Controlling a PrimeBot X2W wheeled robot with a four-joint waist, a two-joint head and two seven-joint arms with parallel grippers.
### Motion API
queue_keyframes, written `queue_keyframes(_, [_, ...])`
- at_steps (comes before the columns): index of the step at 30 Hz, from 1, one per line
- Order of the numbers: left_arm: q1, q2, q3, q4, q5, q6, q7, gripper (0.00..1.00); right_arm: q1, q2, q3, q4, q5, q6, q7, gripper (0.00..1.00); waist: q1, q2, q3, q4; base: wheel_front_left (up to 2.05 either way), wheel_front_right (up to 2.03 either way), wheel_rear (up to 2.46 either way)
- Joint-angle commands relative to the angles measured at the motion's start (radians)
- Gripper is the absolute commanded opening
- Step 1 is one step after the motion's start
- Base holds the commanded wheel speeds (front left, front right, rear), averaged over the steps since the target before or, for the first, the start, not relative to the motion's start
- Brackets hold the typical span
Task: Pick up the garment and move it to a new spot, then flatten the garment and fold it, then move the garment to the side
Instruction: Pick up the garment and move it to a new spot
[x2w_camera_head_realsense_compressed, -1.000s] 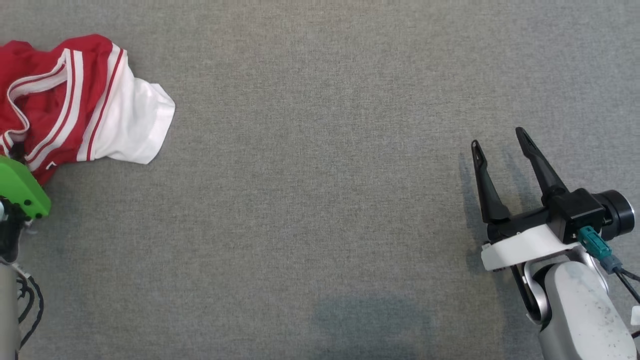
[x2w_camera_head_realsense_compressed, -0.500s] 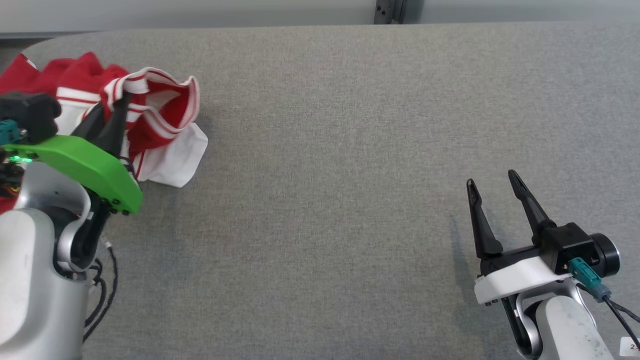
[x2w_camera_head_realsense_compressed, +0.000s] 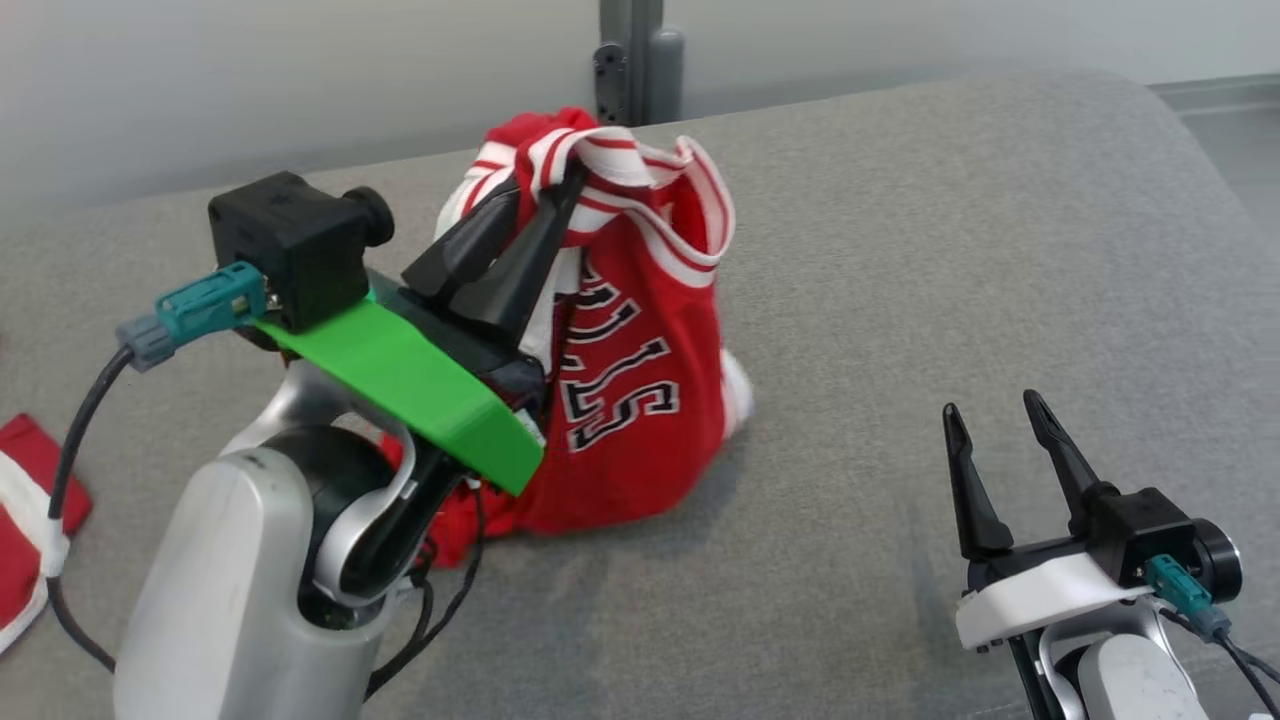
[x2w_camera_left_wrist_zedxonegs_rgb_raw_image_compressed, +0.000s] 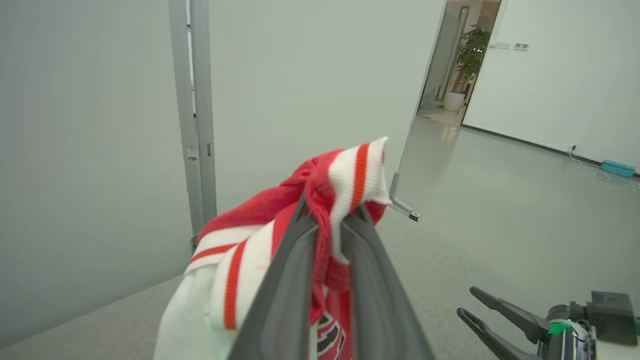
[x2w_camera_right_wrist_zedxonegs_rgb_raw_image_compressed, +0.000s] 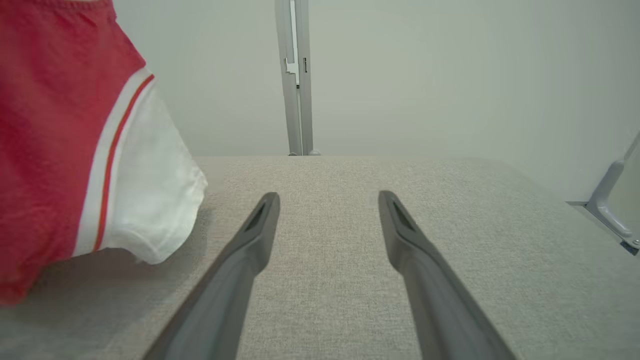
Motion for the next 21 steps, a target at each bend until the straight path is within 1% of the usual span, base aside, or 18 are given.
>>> queue_keyframes(1, [-0.022, -0.019, -0.007, -0.013, -0.007, 0.006, -0.004, 0.0, 0.013, -0.001, 0.0, -0.002, 0.006, 0.0, -0.004, 1.0, 0.0001, 0.0, -0.039, -0.124, 0.0, 0.0, 0.0])
queue_keyframes(4, [-0.058, -0.052, -0.024, -0.015, -0.012, 0.013, -0.019, 0.0, 0.015, -0.001, -0.001, -0.004, 0.009, 0.0, -0.004, 1.0, 0.0001, 0.0, -0.036, -0.177, 0.0, 0.0, 0.0])
queue_keyframes(8, [-0.077, -0.072, -0.03, 0.048, 0.004, 0.035, -0.047, 0.0, 0.021, -0.001, -0.004, -0.003, 0.015, 0.0, -0.004, 1.0, 0.0001, 0.0, -0.036, -0.231, 0.0, 0.0, 0.0])
queue_keyframes(11, [-0.043, -0.069, -0.027, 0.146, 0.013, 0.045, -0.066, 0.0, 0.025, -0.001, -0.002, -0.002, 0.026, 0.0, -0.004, 1.0, 0.0001, 0.0, -0.031, -0.263, 0.0, 0.0, 0.0])
queue_keyframes(15, [0.01, -0.064, -0.024, 0.306, 0.017, 0.051, -0.108, 0.0, 0.039, -0.001, -0.008, 0.0, 0.039, 0.0, -0.004, 1.0, 0.0001, 0.0, -0.024, -0.278, 0.0, 0.0, 0.0])
queue_keyframes(18, [0.054, -0.069, -0.036, 0.447, 0.019, 0.041, -0.161, 0.0, 0.043, -0.001, -0.009, 0.002, 0.045, 0.0, -0.004, 1.0, 0.0001, 0.0, -0.016, -0.279, 0.0, 0.0, 0.0])
queue_keyframes(21, [0.078, -0.085, -0.075, 0.583, 0.026, 0.024, -0.221, 0.0, 0.045, -0.001, -0.002, 0.005, 0.045, 0.0, -0.004, 1.0, 0.0001, 0.0, -0.009, -0.267, 0.0, 0.0, 0.0])
